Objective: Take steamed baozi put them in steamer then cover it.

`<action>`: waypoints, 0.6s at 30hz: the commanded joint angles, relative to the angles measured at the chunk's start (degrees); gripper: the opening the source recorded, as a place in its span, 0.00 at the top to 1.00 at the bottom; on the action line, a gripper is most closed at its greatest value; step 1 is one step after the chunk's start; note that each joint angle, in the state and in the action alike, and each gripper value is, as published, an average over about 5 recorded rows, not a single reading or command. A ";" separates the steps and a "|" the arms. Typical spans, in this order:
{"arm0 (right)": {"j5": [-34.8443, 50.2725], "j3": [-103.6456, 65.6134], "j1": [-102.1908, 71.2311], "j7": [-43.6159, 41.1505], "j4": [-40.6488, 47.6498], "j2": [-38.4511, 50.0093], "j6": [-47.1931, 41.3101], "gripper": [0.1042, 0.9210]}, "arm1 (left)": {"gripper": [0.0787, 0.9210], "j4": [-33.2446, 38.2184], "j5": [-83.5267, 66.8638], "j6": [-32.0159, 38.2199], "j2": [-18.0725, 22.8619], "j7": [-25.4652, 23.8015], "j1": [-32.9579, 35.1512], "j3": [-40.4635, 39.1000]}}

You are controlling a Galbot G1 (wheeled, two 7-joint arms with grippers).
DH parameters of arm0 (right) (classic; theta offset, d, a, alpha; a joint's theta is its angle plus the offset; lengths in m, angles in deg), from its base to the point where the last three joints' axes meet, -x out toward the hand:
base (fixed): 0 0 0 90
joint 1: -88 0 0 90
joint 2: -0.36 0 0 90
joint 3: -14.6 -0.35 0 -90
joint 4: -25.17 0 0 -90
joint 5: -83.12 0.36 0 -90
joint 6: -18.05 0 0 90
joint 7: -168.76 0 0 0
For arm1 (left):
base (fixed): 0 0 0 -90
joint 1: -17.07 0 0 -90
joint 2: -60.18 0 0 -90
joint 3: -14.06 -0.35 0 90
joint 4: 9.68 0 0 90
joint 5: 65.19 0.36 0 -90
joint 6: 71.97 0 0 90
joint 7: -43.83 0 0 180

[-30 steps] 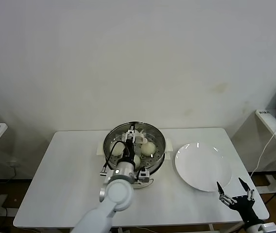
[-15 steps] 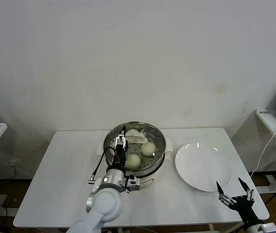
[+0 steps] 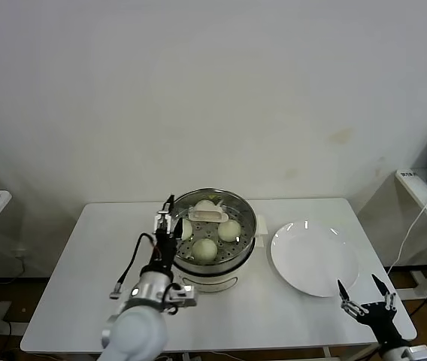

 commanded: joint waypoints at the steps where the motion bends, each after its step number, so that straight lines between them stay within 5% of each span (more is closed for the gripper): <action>1: 0.22 -0.02 0.22 0.47 0.41 0.15 1.44 0.12 | 0.12 7.26 -42.41 13.67 -1.64 14.67 16.58 18.63; 10: -0.11 1.96 2.28 1.05 1.03 -0.30 4.61 0.12 | 0.12 -3.90 -82.71 35.55 2.81 19.70 23.85 30.97; 18: -0.98 3.61 3.95 1.44 2.14 -2.13 6.40 0.12 | 0.12 -8.82 -82.27 44.93 8.59 18.73 28.66 34.31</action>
